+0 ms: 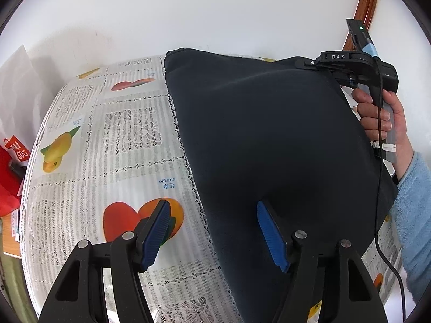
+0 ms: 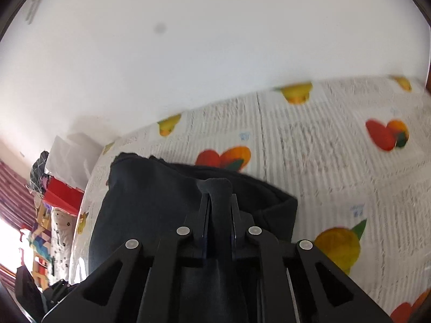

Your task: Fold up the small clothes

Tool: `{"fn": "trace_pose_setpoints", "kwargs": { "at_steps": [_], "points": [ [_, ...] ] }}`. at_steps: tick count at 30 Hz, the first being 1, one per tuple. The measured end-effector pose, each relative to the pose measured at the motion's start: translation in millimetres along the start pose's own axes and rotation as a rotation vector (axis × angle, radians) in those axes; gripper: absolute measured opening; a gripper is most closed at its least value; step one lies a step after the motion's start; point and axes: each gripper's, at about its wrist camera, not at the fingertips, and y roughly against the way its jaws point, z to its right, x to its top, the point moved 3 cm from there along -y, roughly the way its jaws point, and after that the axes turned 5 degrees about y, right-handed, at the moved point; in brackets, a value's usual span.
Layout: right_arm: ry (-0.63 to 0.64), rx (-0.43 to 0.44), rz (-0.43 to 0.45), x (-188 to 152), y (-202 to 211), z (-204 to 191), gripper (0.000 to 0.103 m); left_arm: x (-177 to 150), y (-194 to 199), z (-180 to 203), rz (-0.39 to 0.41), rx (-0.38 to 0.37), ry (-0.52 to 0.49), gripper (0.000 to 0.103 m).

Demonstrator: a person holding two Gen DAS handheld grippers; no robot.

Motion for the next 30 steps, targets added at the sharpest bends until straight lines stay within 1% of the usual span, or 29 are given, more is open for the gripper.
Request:
{"fn": "trace_pose_setpoints", "kwargs": {
  "at_steps": [1,2,3,5,6,8,10,12,15,17,20,23,24,26,27,29,30],
  "points": [
    [0.001,0.003,0.019,-0.3,2.4,2.3,0.011,-0.5,-0.2,-1.0,-0.002,-0.007,0.006,0.066],
    [-0.007,-0.023,0.017,-1.2,0.6,6.8,0.011,-1.0,-0.1,-1.6,-0.004,-0.013,0.01,0.066],
    [-0.027,-0.059,-0.013,-3.7,-4.9,12.6,0.011,-1.3,0.2,-1.5,-0.004,-0.013,0.01,0.066],
    [-0.063,-0.066,-0.071,-7.9,-11.3,19.3,0.015,-2.0,1.7,-0.8,0.0,-0.004,0.008,0.066],
    [-0.075,-0.069,-0.073,-9.2,-8.4,22.0,0.016,-2.7,2.7,-0.6,0.0,0.001,0.012,0.066],
    [-0.06,-0.1,-0.044,-12.3,8.3,21.5,0.02,-4.0,4.6,0.0,0.001,0.012,0.019,0.066],
    [-0.016,-0.145,-0.04,-18.2,24.7,17.5,0.025,-6.3,6.8,1.2,0.005,0.024,0.019,0.066],
    [0.034,-0.17,-0.036,-31.1,45.0,9.3,0.026,-8.4,9.1,2.3,0.008,0.036,0.021,0.065],
    [0.085,-0.159,-0.047,-58.0,70.6,0.1,0.031,-11.5,13.6,3.8,0.009,0.05,0.03,0.064],
    [0.109,-0.152,-0.058,-81.9,84.5,-4.0,0.037,-16.4,18.1,4.7,0.009,0.058,0.035,0.064],
    [0.115,-0.136,-0.093,-124.4,100.4,-0.9,0.037,-26.6,25.7,5.2,0.002,0.062,0.04,0.064],
    [0.062,-0.117,-0.113,-164.9,115.7,11.9,0.037,-40.3,34.0,7.1,-0.005,0.056,0.036,0.063],
    [0.039,-0.113,-0.11,-173.3,122.6,16.4,0.037,-45.6,37.1,8.0,-0.006,0.05,0.034,0.063],
    [-0.016,-0.111,-0.071,-183.9,141.0,23.5,0.037,-56.9,42.9,10.7,-0.013,0.031,0.027,0.063],
    [-0.039,-0.096,-0.055,-188.4,150.4,25.7,0.037,-63.0,45.5,12.4,-0.018,0.018,0.021,0.063],
    [-0.06,-0.067,-0.031,-196.0,165.9,25.3,0.037,-77.1,50.0,16.4,-0.027,-0.004,0.002,0.063],
    [-0.049,-0.072,-0.017,-201.7,174.0,22.9,0.037,-84.7,51.4,18.5,-0.033,-0.007,-0.013,0.063]
  ]
}}
